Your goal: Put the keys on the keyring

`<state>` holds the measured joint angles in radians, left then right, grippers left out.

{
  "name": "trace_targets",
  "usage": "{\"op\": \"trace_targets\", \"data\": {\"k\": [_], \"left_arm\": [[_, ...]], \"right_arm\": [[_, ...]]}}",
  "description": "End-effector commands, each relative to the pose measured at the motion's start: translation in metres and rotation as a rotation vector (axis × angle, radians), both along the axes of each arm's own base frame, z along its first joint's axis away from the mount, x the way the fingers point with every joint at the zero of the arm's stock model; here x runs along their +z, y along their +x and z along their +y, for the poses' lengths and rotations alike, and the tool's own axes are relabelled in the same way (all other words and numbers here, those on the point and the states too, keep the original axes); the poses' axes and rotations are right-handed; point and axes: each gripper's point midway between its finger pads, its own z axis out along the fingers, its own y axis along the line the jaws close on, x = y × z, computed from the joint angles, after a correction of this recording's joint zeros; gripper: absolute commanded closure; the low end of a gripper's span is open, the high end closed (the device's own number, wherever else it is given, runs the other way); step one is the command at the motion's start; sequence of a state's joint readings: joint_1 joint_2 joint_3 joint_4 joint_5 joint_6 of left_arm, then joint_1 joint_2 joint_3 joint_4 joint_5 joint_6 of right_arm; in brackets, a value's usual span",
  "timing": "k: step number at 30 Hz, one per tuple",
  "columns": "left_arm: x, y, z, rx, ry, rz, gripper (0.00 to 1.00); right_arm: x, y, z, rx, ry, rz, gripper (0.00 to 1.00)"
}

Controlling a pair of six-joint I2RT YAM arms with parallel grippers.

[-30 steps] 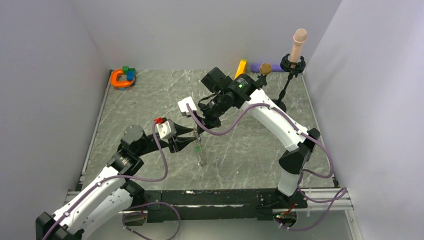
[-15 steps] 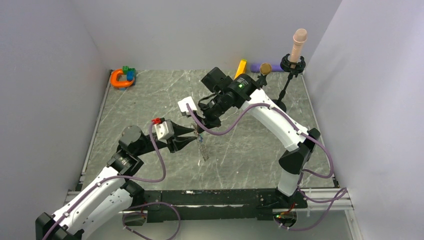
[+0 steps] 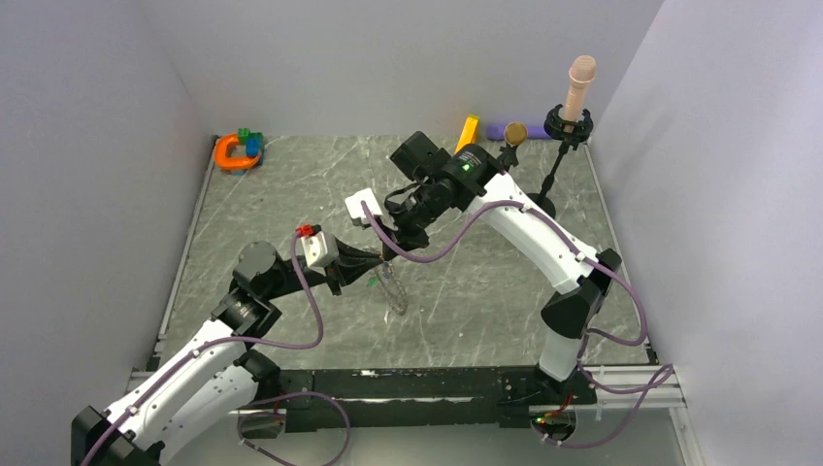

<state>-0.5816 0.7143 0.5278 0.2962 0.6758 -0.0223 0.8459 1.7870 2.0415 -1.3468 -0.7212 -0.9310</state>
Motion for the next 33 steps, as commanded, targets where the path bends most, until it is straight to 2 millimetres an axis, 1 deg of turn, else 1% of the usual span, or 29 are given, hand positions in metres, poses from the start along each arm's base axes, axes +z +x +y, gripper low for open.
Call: {"op": "trace_targets", "data": {"k": [1, 2, 6, 8, 9, 10, 11, 12, 14, 16, 19, 20, 23, 28, 31, 33], "left_arm": [[0.011, -0.004, -0.002, -0.023, -0.028, -0.021, 0.98], [0.011, -0.003, -0.002, -0.017, -0.026, -0.018, 1.00], [0.011, 0.001, 0.004, 0.034, -0.050, -0.027, 1.00], [0.010, 0.002, 0.009, 0.066, -0.072, -0.029, 1.00], [0.011, 0.001, 0.012, 0.076, -0.091, -0.035, 1.00], [0.011, -0.001, 0.014, 0.083, -0.110, -0.039, 1.00], [0.012, -0.003, 0.016, 0.086, -0.132, -0.045, 1.00], [0.016, -0.006, 0.018, 0.086, -0.165, -0.065, 1.00], [0.020, -0.011, 0.023, 0.093, -0.223, -0.085, 1.00], [0.025, -0.016, 0.029, 0.098, -0.300, -0.103, 1.00], [0.031, -0.021, 0.038, 0.109, -0.416, -0.131, 1.00], [0.030, -0.022, 0.040, 0.111, -0.446, -0.128, 1.00], [0.039, -0.023, 0.047, 0.119, -0.542, -0.141, 1.00], [0.057, -0.025, 0.055, 0.117, -0.655, -0.175, 1.00], [0.068, -0.028, 0.055, 0.085, -0.708, -0.194, 1.00], [0.073, -0.029, 0.054, 0.059, -0.733, -0.192, 1.00]], "right_arm": [[0.015, -0.005, 0.004, 0.020, 0.063, -0.005, 1.00], [0.015, -0.006, 0.005, 0.021, 0.065, -0.004, 1.00], [0.016, -0.007, 0.006, 0.020, 0.075, 0.009, 1.00], [0.018, -0.008, 0.006, 0.012, 0.086, 0.023, 0.80], [0.020, -0.009, 0.005, 0.008, 0.098, 0.032, 0.68], [0.024, -0.006, 0.003, -0.005, 0.118, 0.054, 0.52], [0.028, -0.002, 0.001, -0.017, 0.140, 0.075, 0.47], [0.033, 0.001, -0.003, -0.026, 0.166, 0.097, 0.45], [0.042, 0.006, -0.011, -0.027, 0.226, 0.132, 0.44], [0.053, 0.002, -0.017, 0.017, 0.302, 0.153, 0.44], [0.051, -0.009, -0.020, 0.065, 0.327, 0.176, 0.46], [0.049, -0.011, -0.020, 0.067, 0.325, 0.187, 0.48], [0.046, -0.014, -0.015, 0.069, 0.313, 0.198, 0.50], [0.043, -0.013, -0.006, 0.023, 0.288, 0.221, 0.52], [0.037, -0.006, -0.001, -0.023, 0.268, 0.221, 0.53], [0.038, 0.001, 0.002, -0.052, 0.266, 0.212, 0.54]]}}
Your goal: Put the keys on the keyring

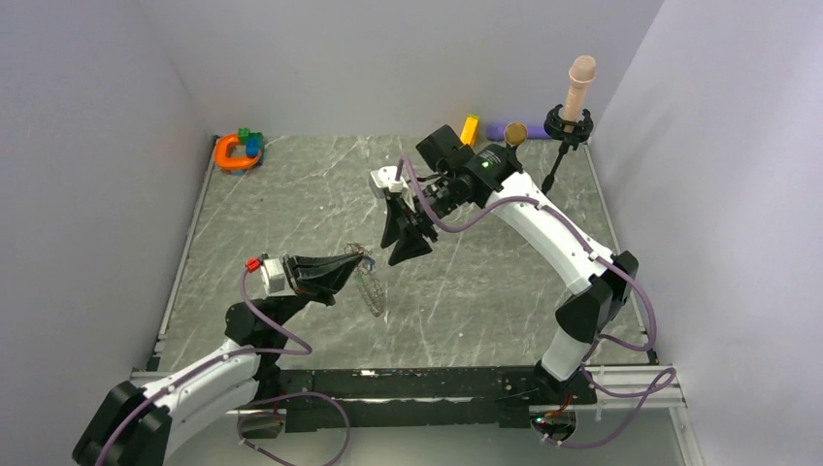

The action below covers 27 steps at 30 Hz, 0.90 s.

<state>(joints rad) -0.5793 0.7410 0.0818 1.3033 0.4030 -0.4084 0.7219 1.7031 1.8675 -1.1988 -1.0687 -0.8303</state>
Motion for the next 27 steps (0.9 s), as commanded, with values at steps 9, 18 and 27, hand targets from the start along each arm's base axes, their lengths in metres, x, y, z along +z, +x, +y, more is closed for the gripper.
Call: {"op": "trace_targets", "data": {"k": [9, 18, 27], "left_arm": [[0.071, -0.024, 0.014, -0.052, -0.206, -0.201, 1.00], [0.085, -0.022, 0.007, -0.077, -0.200, -0.230, 1.00], [0.087, -0.021, 0.005, -0.085, -0.197, -0.232, 1.00]], "right_arm": [[0.036, 0.027, 0.013, -0.092, 0.088, -0.025, 0.57], [0.035, 0.032, 0.020, -0.105, 0.091, 0.008, 0.60], [0.036, 0.027, 0.023, -0.087, 0.097, 0.022, 0.66]]}}
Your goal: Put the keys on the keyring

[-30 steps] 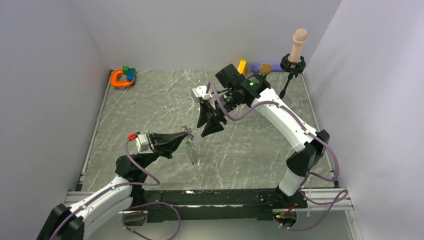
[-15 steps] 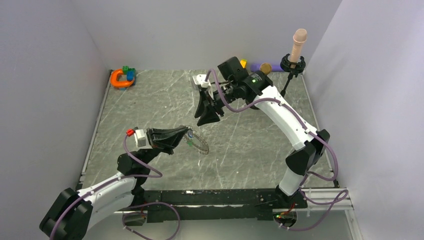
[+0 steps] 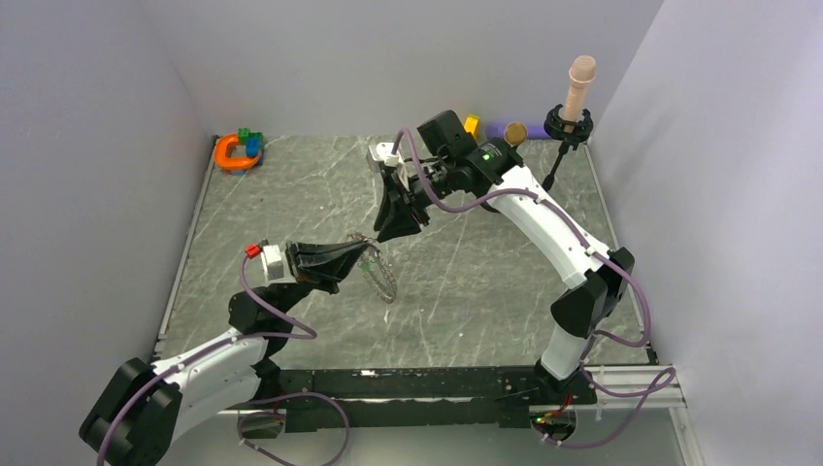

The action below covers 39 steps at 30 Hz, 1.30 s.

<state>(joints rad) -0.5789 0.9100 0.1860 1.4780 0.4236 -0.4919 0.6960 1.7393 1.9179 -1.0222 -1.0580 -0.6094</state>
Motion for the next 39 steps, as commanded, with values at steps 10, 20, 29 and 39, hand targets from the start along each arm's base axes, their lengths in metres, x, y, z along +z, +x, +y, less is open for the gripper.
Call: {"op": "trace_targets", "data": {"k": [10, 20, 29, 39], "left_arm": [[0.050, -0.022, 0.016, 0.001, -0.129, -0.182, 1.00], [0.050, -0.022, 0.019, 0.022, -0.134, -0.189, 1.00], [0.050, -0.025, 0.022, 0.023, -0.133, -0.197, 1.00], [0.049, -0.026, 0.017, -0.009, -0.114, -0.200, 1.00]], "right_arm": [[0.025, -0.016, 0.004, 0.081, 0.080, -0.026, 0.89], [0.028, -0.012, -0.003, 0.040, 0.056, -0.065, 0.72], [0.029, -0.021, -0.011, 0.080, 0.059, -0.089, 0.70], [0.038, -0.027, -0.008, 0.124, 0.105, -0.069, 0.67]]}}
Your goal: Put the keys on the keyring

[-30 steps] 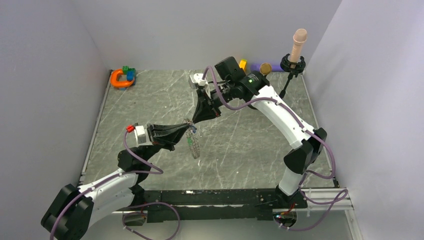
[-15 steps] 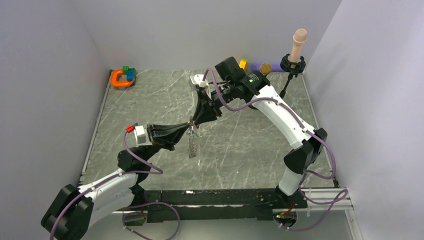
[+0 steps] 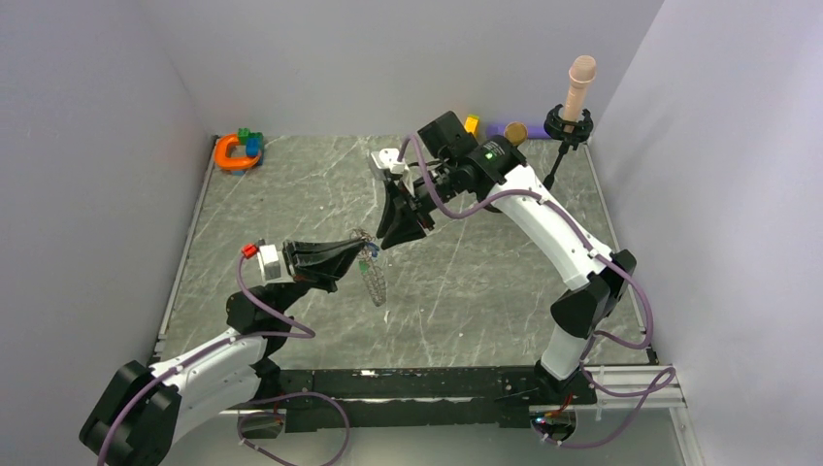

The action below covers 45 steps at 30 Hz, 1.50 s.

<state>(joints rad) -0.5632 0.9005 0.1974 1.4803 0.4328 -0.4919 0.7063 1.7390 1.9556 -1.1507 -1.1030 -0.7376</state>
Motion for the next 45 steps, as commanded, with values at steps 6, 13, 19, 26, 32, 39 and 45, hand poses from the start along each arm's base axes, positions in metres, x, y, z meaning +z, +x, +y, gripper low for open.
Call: {"op": "trace_targets", "data": {"k": [6, 13, 19, 26, 32, 39, 45], "left_arm": [[0.044, -0.027, 0.013, -0.030, -0.103, -0.180, 1.00], [0.045, -0.028, 0.012, -0.033, -0.104, -0.181, 1.00], [0.046, -0.027, 0.012, -0.035, -0.106, -0.182, 1.00], [0.048, -0.027, 0.011, -0.039, -0.105, -0.185, 1.00], [0.050, -0.028, 0.013, -0.035, -0.111, -0.191, 1.00], [0.051, -0.027, 0.015, -0.022, -0.124, -0.188, 1.00], [0.057, -0.025, 0.015, -0.023, -0.135, -0.187, 1.00]], "right_arm": [[0.028, 0.002, 0.005, 0.003, 0.078, -0.034, 0.63], [0.025, -0.005, 0.007, 0.026, 0.080, -0.006, 0.66], [0.022, -0.010, 0.012, 0.041, 0.074, 0.001, 0.71], [0.016, -0.009, 0.011, 0.033, 0.058, 0.008, 0.77], [0.014, -0.010, 0.010, 0.034, 0.054, 0.004, 0.92], [0.013, -0.015, 0.009, 0.053, 0.051, -0.002, 1.00], [0.005, -0.025, 0.014, 0.078, 0.037, 0.023, 1.00]]}}
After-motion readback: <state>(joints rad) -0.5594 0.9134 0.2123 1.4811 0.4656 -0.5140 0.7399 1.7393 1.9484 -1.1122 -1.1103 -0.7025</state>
